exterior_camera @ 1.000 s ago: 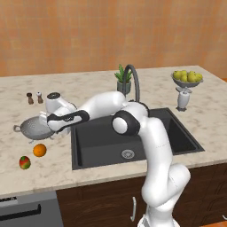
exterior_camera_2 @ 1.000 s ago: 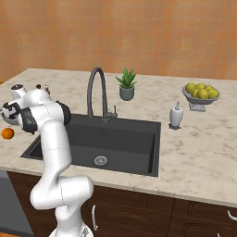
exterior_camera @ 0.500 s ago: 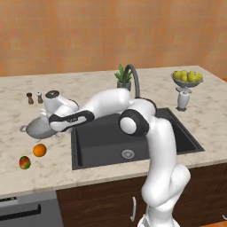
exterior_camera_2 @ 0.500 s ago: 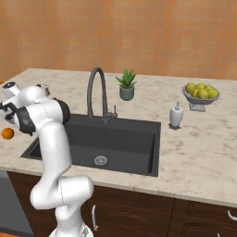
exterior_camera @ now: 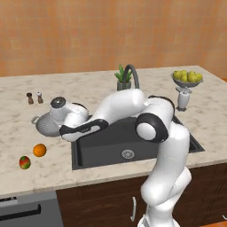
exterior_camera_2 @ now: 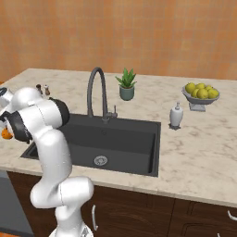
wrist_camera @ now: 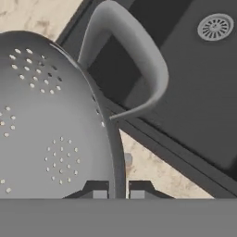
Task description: Put the colander in the sink, put the orange, mango in the colander, and turn on the sink faucet and pour water over the colander.
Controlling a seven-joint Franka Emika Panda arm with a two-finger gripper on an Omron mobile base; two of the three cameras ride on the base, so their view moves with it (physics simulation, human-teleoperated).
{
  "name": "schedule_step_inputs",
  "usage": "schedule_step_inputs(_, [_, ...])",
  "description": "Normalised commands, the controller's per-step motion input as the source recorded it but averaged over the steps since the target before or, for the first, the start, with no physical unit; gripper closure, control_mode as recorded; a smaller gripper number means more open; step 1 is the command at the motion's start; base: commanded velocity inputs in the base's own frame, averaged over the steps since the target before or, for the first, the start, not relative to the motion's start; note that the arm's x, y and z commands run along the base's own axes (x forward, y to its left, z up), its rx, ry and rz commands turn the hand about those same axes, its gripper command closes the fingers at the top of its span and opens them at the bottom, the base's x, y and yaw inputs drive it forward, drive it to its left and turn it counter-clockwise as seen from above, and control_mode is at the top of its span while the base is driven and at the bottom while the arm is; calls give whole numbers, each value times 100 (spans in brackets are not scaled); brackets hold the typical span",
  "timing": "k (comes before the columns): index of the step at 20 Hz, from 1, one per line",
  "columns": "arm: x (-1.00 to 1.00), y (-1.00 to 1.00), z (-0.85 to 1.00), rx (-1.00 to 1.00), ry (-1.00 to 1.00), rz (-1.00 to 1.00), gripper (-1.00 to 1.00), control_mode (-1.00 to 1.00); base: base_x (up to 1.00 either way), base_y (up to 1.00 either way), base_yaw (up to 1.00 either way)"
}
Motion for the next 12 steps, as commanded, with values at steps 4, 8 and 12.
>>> schedule_step_inputs(4, [-57, -64, 22, 17, 1, -37, 100, -100, 0, 0, 0])
schedule_step_inputs(8, [-43, -57, 9, 18, 7, -41, 100, -100, 0, 0, 0])
schedule_step_inputs(12, [-41, -40, 0, 16, 2, -48, 100, -100, 0, 0, 0])
